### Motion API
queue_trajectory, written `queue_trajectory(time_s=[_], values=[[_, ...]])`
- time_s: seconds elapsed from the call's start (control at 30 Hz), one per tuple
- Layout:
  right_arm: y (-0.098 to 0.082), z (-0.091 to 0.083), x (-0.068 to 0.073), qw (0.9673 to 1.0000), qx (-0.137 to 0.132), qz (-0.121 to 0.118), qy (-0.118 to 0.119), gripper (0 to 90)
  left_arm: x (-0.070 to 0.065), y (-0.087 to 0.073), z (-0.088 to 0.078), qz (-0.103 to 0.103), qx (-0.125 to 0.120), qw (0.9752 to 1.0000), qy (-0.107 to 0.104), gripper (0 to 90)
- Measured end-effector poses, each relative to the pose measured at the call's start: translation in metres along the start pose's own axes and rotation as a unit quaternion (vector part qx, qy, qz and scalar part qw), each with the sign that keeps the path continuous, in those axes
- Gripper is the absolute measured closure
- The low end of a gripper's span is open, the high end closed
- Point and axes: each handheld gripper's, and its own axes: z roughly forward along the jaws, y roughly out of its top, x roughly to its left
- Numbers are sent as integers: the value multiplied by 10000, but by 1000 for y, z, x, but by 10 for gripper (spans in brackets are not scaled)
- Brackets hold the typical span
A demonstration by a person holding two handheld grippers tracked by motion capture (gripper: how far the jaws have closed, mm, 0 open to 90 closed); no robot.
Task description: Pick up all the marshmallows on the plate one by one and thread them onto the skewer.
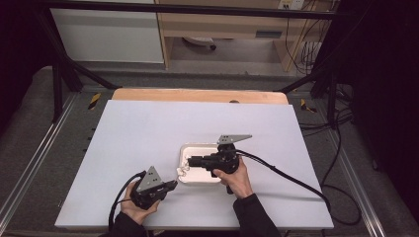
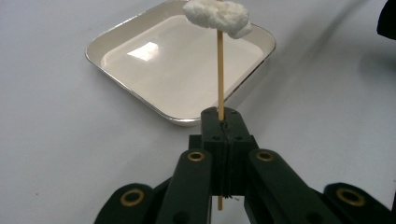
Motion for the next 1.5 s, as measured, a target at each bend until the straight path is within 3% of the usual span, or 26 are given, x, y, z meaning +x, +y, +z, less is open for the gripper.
queue_trajectory(time_s=[1.2, 1.33, 1.43, 1.5], values=[[-6, 3, -2, 9997, 232, -23, -43, 850, -2, 1, 3, 31, 132, 9999, 2, 894], [-3, 0, -2, 9997, 199, -93, -96, 838, 2, 3, 1, -63, 3, 9999, -84, 893], [-2, -2, -1, 9994, 151, -194, -233, 816, 6, 3, 1, -18, -162, 9998, -134, 893], [-2, -3, 0, 9992, 146, -266, -273, 736, 7, 3, 0, -76, -218, 9996, -146, 893]])
